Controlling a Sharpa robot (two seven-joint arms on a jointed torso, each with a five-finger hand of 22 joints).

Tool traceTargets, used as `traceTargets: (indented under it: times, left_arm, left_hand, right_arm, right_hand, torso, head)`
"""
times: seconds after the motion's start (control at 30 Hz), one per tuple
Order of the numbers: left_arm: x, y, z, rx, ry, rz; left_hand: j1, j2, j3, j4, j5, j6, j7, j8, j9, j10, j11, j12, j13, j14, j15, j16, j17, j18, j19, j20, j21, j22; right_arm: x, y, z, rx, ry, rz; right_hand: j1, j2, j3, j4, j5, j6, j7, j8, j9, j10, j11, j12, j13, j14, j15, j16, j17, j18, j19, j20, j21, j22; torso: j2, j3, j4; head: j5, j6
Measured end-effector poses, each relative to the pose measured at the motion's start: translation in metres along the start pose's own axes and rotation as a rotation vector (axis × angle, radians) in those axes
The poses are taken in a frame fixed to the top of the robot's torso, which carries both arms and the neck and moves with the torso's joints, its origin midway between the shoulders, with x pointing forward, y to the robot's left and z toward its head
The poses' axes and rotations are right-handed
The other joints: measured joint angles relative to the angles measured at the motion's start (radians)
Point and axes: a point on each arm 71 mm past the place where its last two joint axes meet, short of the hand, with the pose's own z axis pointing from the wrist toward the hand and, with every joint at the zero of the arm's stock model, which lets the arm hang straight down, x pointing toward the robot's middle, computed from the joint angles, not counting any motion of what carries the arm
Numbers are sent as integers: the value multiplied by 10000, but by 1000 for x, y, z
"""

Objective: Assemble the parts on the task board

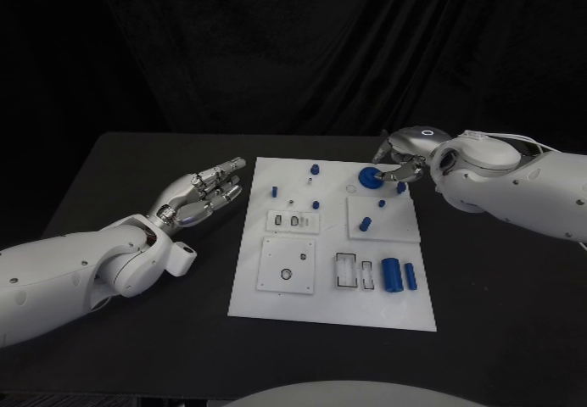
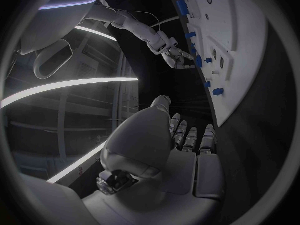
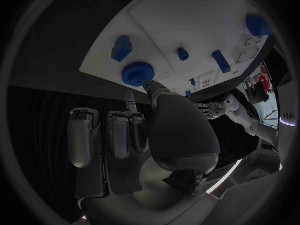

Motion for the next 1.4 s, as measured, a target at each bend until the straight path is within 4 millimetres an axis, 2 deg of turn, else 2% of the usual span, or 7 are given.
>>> traceTargets:
  times: [0.37,0.6,0.9,0.97,1.13,1.23,1.4]
  left_arm:
    - [1,0,1,2,43,-28]
    - [0,1,0,-9,42,-25]
    - [0,1,1,-10,81,-44]
    - [0,1,1,-11,83,-46]
    - [0,1,1,-16,94,-53]
    - [0,1,2,-14,112,-66]
    - [0,2,2,-12,136,-82]
  left_hand:
    - [22,1,29,-28,0,0,0,0,0,0,0,0,-6,0,0,0,2,1,0,0,0,0]
    - [22,1,28,-28,0,0,0,0,-1,0,0,0,-6,0,0,0,4,0,0,0,0,0]
    - [22,1,28,-28,0,-35,35,0,-1,-38,33,0,-5,-1,0,0,6,0,37,37,0,0]
    - [22,1,28,-28,0,-35,35,0,-1,-38,33,0,-5,-1,0,0,6,2,37,37,0,0]
    - [22,1,28,-28,0,-35,35,0,-1,-38,32,0,-5,-1,0,0,6,1,37,37,0,0]
    - [22,1,28,-28,0,-35,35,0,-1,-38,32,0,-5,-1,0,0,7,1,37,37,0,0]
    - [22,1,28,-27,0,-35,35,0,-1,-38,32,0,-5,-25,24,0,7,1,37,37,0,0]
  right_arm:
    - [9,3,4,-11,201,4]
    - [12,3,4,-22,322,-4]
    - [13,3,7,-12,444,-44]
    - [13,3,7,-9,450,-48]
    - [12,5,9,-62,431,-37]
    - [12,7,10,-97,416,-16]
    - [12,8,11,-152,408,22]
  right_hand:
    - [-153,-61,-97,98,0,72,0,38,64,0,0,0,-1,0,0,0,-1,1,0,0,0,-1]
    - [-455,-128,-312,312,0,-2,74,38,119,-2,76,0,-1,36,37,0,-1,2,0,0,0,-2]
    - [-478,-105,-319,320,0,115,150,65,184,-2,76,0,-2,36,37,0,-1,2,-8,9,0,-2]
    - [-367,-4,-232,233,0,292,142,164,240,-2,76,-1,-2,36,37,0,-2,2,-38,39,0,-2]
    - [126,-14,-94,-207,-12,760,99,472,485,-2,76,-1,-2,36,37,0,-2,3,-38,38,0,-3]
    - [359,-46,-86,-562,-42,933,177,773,486,-2,76,-1,-3,15,16,0,-2,3,-23,23,0,-3]
    - [573,43,-140,-805,-51,946,195,775,461,-1,76,0,-3,36,-37,0,-2,3,0,0,-42,6]
  torso:
    - [-1,-2,-17]
    - [-3,-4,-16]
    - [0,-1,0]
    - [0,-1,-4]
    - [-1,-1,-17]
    - [-2,0,-20]
    - [-4,2,-20]
  head:
    - [45,-25]
    - [50,-49]
    - [18,-57]
    - [32,-57]
    - [48,-75]
    - [48,-81]
    - [56,-90]
